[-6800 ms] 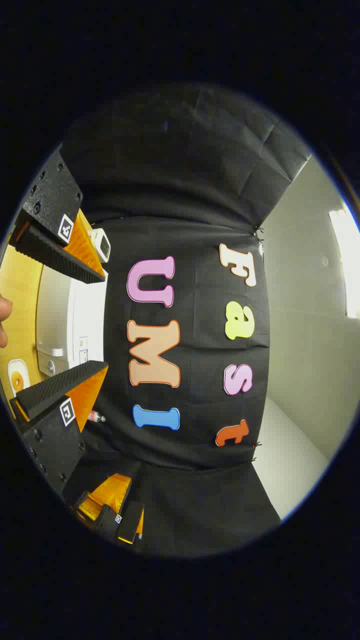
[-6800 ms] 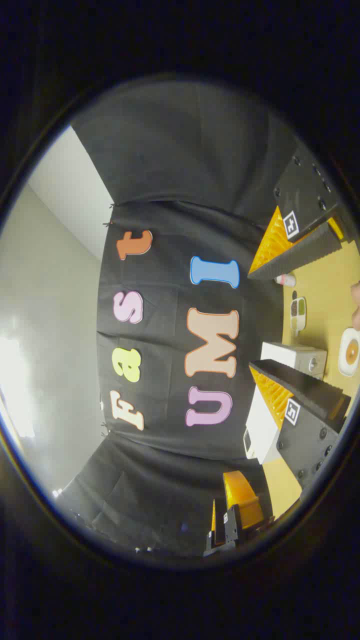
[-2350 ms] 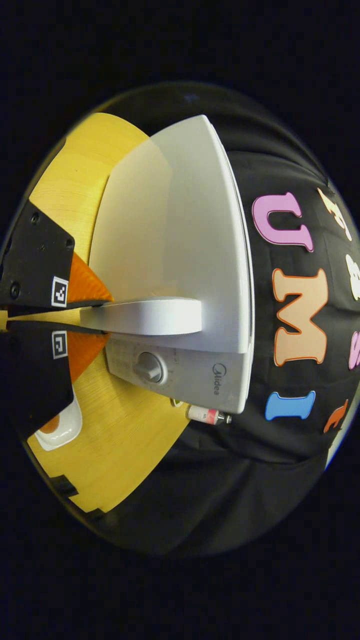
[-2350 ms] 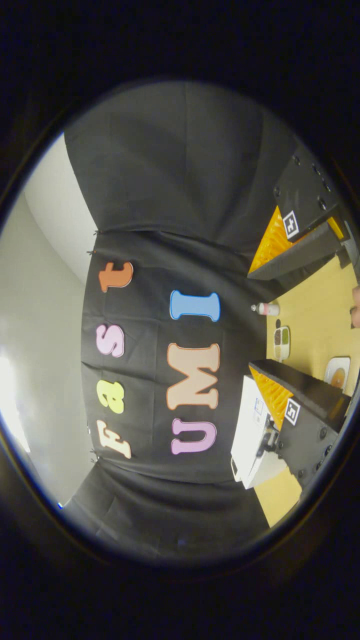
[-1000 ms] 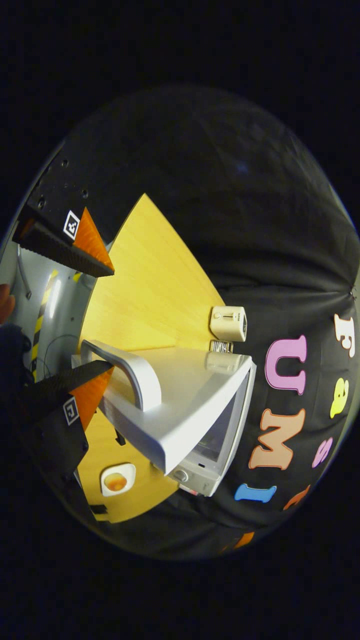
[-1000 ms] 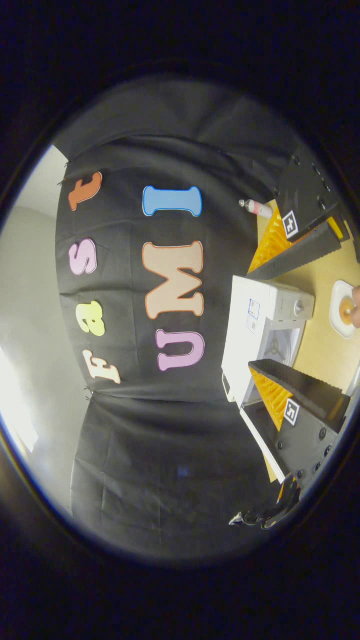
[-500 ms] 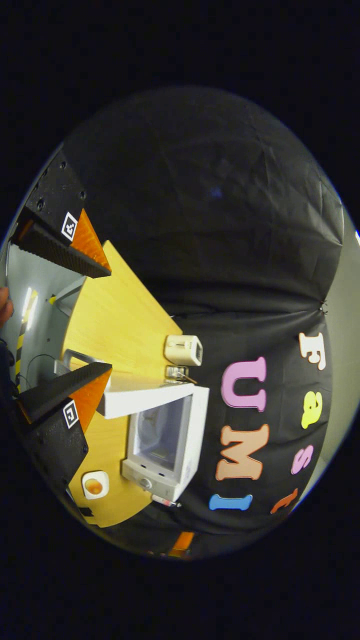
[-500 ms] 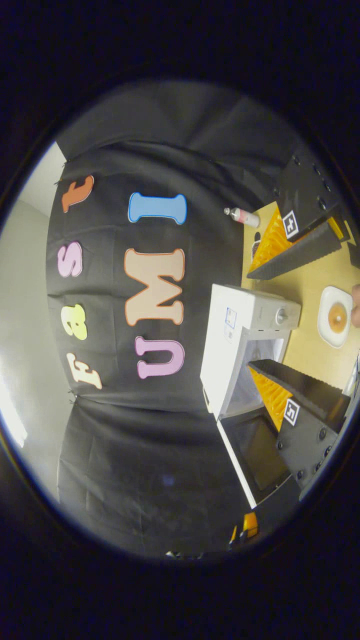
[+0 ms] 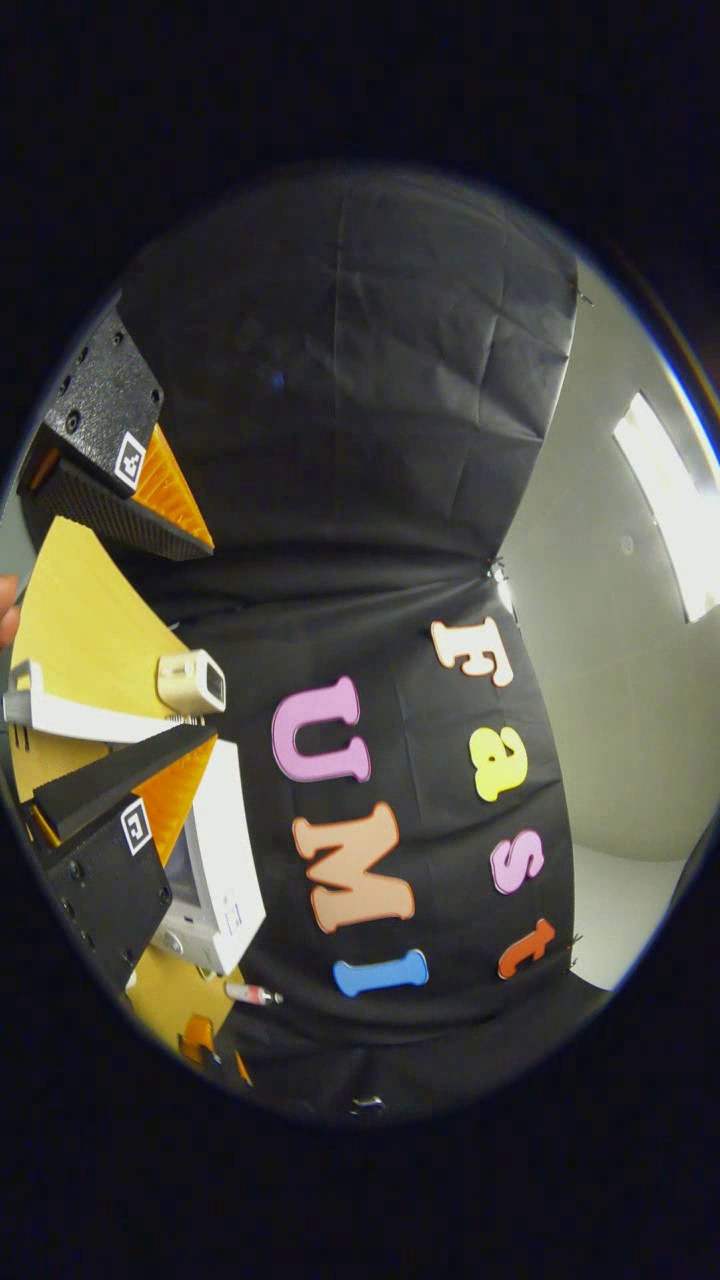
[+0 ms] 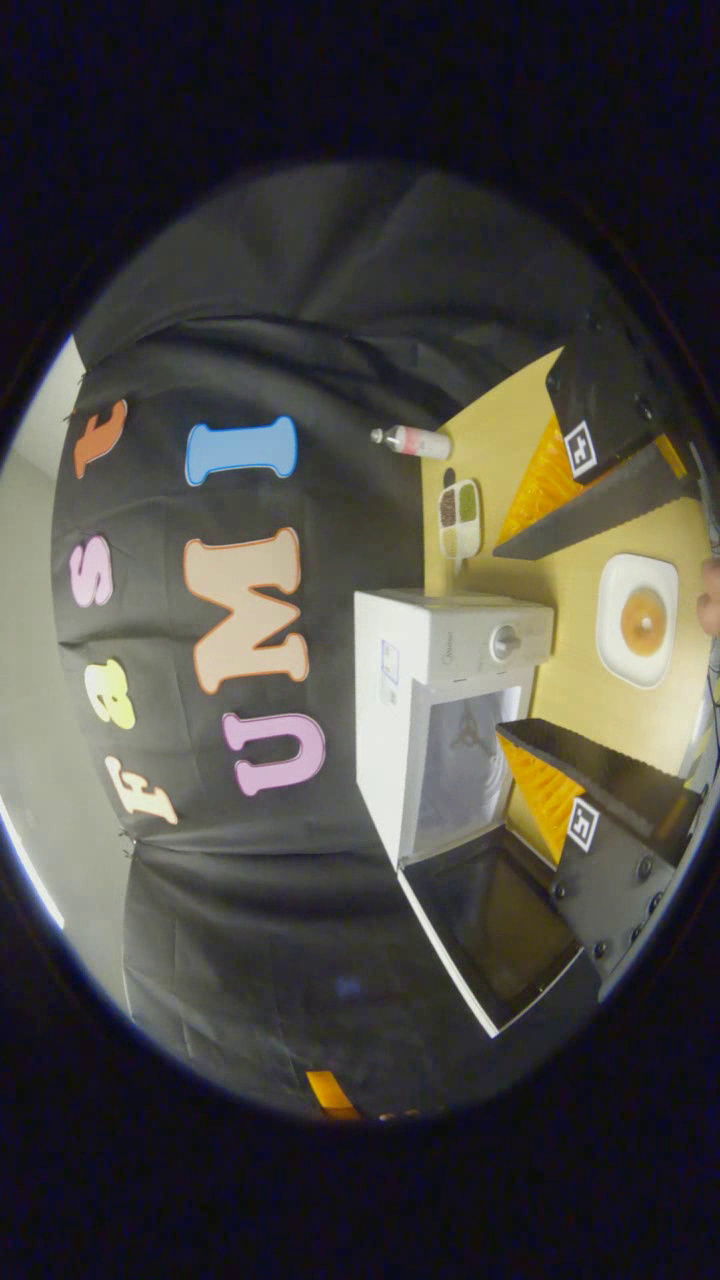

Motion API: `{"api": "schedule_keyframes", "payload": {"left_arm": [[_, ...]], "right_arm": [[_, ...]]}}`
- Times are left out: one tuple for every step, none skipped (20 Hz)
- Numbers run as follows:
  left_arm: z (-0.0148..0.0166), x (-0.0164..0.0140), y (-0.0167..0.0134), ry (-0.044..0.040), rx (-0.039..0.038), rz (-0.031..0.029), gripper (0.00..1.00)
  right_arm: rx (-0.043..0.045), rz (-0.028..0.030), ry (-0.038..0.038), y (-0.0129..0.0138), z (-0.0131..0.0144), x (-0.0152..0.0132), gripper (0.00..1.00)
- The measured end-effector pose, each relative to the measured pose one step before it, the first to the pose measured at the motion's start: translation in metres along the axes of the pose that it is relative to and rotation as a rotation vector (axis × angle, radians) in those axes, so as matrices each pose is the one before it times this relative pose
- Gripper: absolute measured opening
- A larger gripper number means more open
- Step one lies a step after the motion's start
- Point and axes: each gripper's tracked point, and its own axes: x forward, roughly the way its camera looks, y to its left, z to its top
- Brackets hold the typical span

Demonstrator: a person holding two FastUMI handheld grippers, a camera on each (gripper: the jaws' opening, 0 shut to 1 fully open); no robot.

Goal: Open the microwave oven with the left hand, put the food in, and close the microwave oven.

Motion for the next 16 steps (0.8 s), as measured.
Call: {"api": "schedule_keyframes", "payload": {"left_arm": [[0.00139, 0.00358, -0.01563, 0.00444, -0.04010, -0.03444, 0.96], [-0.00142, 0.00332, -0.01136, 0.01299, -0.02544, -0.01984, 0.96], [-0.00316, 0.00238, -0.00704, 0.00992, -0.00975, -0.01532, 1.00], [0.00148, 0.00343, -0.00512, 0.00161, 0.00028, -0.00606, 1.00], [0.00327, 0.00304, -0.00372, 0.00223, 0.00000, -0.00404, 0.96], [0.00345, 0.00406, -0.00483, 0.00079, -0.01405, -0.00500, 1.00], [0.00212, 0.00250, -0.00441, 0.01059, -0.02518, -0.00077, 0.96], [-0.00031, 0.00226, -0.00071, 0.01249, -0.02025, 0.00983, 1.00], [0.00016, 0.00204, -0.00046, 0.01215, -0.02606, 0.00770, 0.96], [-0.00128, 0.00173, -0.00244, 0.00969, -0.02500, 0.00503, 0.97], [-0.00236, 0.00046, -0.00348, 0.01408, -0.01221, -0.00126, 0.98], [-0.00791, 0.00123, 0.00026, 0.02350, -0.00199, 0.00530, 0.96], [-0.00595, -0.00069, -0.00012, 0.02260, -0.00079, 0.00330, 0.95], [-0.00316, -0.00273, -0.00183, 0.01314, -0.00286, -0.00235, 0.96], [-0.00225, 0.00091, -0.00147, 0.00770, -0.00467, -0.00458, 0.95], [-0.00430, 0.00228, -0.00036, 0.00869, -0.00259, -0.00356, 0.95]], "right_arm": [[-0.00992, -0.00924, 0.01044, -0.00275, -0.00920, 0.00231, 0.99], [-0.00450, -0.00747, 0.01066, -0.00246, -0.01203, 0.00213, 0.97], [0.00188, -0.00320, 0.01288, -0.00093, -0.01225, 0.00307, 0.99], [0.00297, -0.00297, 0.02078, -0.00080, -0.01529, 0.00349, 0.99], [-0.00268, -0.00374, 0.02147, -0.00116, -0.01495, 0.00489, 0.97], [-0.00818, -0.00675, 0.01975, -0.00230, -0.01380, 0.00444, 0.99], [-0.00888, -0.00277, 0.02025, -0.00139, -0.01352, 0.00490, 0.97], [-0.00254, -0.00061, 0.02301, -0.00119, -0.01623, 0.00465, 0.97], [0.00192, -0.00283, 0.02730, -0.00223, -0.01439, 0.00600, 0.98], [0.00865, 0.00439, 0.02719, -0.00149, -0.01563, 0.00694, 0.98], [0.00554, 0.00598, 0.02287, -0.00051, -0.01176, 0.00523, 0.98], [-0.00281, -0.00023, 0.02070, 0.00021, -0.01010, 0.00581, 1.00], [-0.00742, 0.00294, 0.02038, 0.00057, -0.00794, 0.00532, 1.00], [-0.01060, 0.00051, 0.01956, 0.00028, -0.01029, 0.00543, 1.00], [-0.01591, -0.00319, 0.01530, 0.00044, -0.00818, 0.00477, 0.98], [-0.01332, -0.00909, 0.01524, -0.00022, -0.00873, 0.00487, 0.98]]}}
